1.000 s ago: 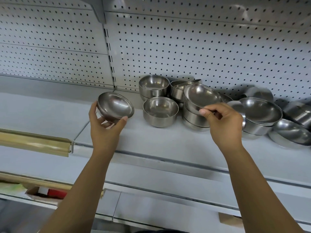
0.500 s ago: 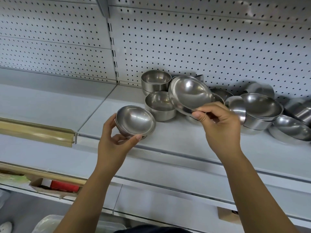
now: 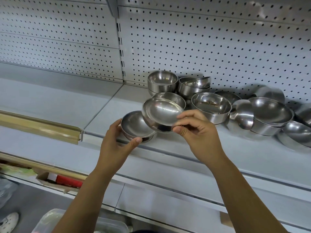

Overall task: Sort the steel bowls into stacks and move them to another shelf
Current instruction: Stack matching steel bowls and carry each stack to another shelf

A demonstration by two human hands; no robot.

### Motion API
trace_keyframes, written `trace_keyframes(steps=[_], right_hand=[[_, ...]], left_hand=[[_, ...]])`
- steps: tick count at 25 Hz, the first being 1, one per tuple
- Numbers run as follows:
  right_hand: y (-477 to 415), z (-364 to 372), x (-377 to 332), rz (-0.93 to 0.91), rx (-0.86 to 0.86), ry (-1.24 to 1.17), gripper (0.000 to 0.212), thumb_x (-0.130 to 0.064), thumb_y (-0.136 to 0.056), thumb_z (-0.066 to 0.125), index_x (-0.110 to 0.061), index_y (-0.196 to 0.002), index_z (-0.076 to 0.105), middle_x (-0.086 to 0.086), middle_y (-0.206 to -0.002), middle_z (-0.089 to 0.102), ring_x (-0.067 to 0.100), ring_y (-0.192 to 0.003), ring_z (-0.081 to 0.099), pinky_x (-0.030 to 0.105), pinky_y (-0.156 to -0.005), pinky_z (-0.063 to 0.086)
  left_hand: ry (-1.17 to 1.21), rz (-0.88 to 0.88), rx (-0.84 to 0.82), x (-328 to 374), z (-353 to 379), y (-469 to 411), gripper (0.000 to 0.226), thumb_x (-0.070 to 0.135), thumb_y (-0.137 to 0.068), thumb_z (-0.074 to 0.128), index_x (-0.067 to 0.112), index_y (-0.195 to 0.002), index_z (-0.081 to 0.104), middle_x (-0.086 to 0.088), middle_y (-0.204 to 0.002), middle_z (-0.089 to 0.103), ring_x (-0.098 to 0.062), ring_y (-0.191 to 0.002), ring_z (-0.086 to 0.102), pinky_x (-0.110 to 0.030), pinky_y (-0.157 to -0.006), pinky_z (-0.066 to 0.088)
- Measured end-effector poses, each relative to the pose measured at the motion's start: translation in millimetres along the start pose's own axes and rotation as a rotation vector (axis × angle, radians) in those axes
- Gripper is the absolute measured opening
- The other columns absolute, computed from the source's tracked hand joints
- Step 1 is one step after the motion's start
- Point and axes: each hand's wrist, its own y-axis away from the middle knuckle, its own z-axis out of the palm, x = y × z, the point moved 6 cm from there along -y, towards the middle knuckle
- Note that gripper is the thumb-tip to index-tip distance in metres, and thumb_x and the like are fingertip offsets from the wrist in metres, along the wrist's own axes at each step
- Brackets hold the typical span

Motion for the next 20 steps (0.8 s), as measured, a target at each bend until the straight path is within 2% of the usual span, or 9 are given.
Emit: trace_keyframes(steps=[3, 6, 9, 11, 13, 15, 17, 20], right_hand=[[-8.8, 17.1, 2.3, 0.008, -0.078, -0.019, 0.01, -0.009, -0.086, 0.08, -0.018, -0.089, 0.08, -0.01, -0.11, 0.063, 0.017, -0.098, 0.066, 0.044, -0.092, 0.056], [-13.1, 34.5, 5.3, 0.007, -0.152, 0.045, 0.01, -0.008, -0.086, 0.08, -0.018, -0.088, 0.082, -0.008, -0.112, 0.061, 0.013, -0.101, 0.063, 0.026, -0.089, 0.052], [-11.2, 43.6, 10.3, 0.016, -0.174, 0.064, 0.01, -0.007, -0.086, 0.08, -0.016, -0.087, 0.082, -0.004, -0.114, 0.059, 0.009, -0.102, 0.061, 0.015, -0.087, 0.047], [-9.5, 45.9, 14.3, 0.032, -0.184, 0.06, 0.01, -0.006, -0.086, 0.08, -0.015, -0.09, 0.082, -0.003, -0.116, 0.059, 0.008, -0.103, 0.06, 0.014, -0.089, 0.046], [-8.0, 46.8, 17.2, 0.036, -0.191, 0.058, 0.011, -0.007, -0.087, 0.079, -0.013, -0.095, 0.081, -0.003, -0.12, 0.058, 0.007, -0.104, 0.061, 0.013, -0.09, 0.046], [-7.0, 46.3, 18.3, 0.016, -0.187, 0.073, 0.018, -0.009, -0.087, 0.08, -0.015, -0.104, 0.08, -0.005, -0.125, 0.057, 0.008, -0.105, 0.06, 0.013, -0.089, 0.045], [-4.2, 44.8, 20.5, 0.007, -0.168, 0.124, 0.034, -0.018, -0.087, 0.081, -0.022, -0.12, 0.074, -0.011, -0.131, 0.054, 0.009, -0.107, 0.059, 0.014, -0.088, 0.044], [7.3, 40.3, 27.8, 0.077, -0.071, 0.135, 0.055, -0.041, -0.086, 0.077, -0.028, -0.136, 0.059, -0.017, -0.137, 0.05, 0.007, -0.11, 0.059, 0.017, -0.088, 0.048]], left_hand=[[-0.023, 0.014, -0.034, -2.5, 2.0, -1.3, 0.072, 0.068, -0.068, 0.074, 0.064, -0.132, 0.042, 0.024, -0.135, 0.058, -0.001, -0.128, 0.053, -0.023, -0.101, 0.045], [-0.02, -0.005, -0.065, -3.6, 2.7, -4.5, 0.078, 0.067, -0.067, 0.075, 0.055, -0.139, 0.045, 0.018, -0.137, 0.059, 0.001, -0.129, 0.052, -0.015, -0.098, 0.042], [-0.056, 0.007, -0.1, -0.6, 4.5, -7.5, 0.078, 0.069, -0.067, 0.071, 0.05, -0.139, 0.048, 0.03, -0.126, 0.061, 0.004, -0.125, 0.052, -0.013, -0.093, 0.041], [-0.062, 0.022, -0.114, -0.4, 5.7, -7.8, 0.077, 0.069, -0.071, 0.069, 0.049, -0.142, 0.048, 0.038, -0.124, 0.058, 0.004, -0.125, 0.051, -0.014, -0.094, 0.041], [-0.071, 0.024, -0.114, -4.0, 5.9, -7.7, 0.081, 0.07, -0.073, 0.067, 0.044, -0.147, 0.046, 0.033, -0.128, 0.057, 0.0, -0.128, 0.05, -0.019, -0.096, 0.042], [-0.087, 0.002, -0.11, -6.8, 5.4, -7.0, 0.082, 0.073, -0.072, 0.064, 0.047, -0.148, 0.044, 0.03, -0.133, 0.054, 0.001, -0.129, 0.046, -0.02, -0.096, 0.041], [-0.068, -0.006, -0.115, -7.6, 4.5, -7.4, 0.081, 0.074, -0.073, 0.064, 0.051, -0.148, 0.041, 0.034, -0.136, 0.052, 0.003, -0.132, 0.044, -0.023, -0.101, 0.042], [-0.009, -0.051, -0.088, -8.2, 0.4, -9.2, 0.093, 0.074, -0.072, 0.069, 0.047, -0.154, 0.034, 0.026, -0.149, 0.049, 0.0, -0.142, 0.042, -0.039, -0.115, 0.041]])
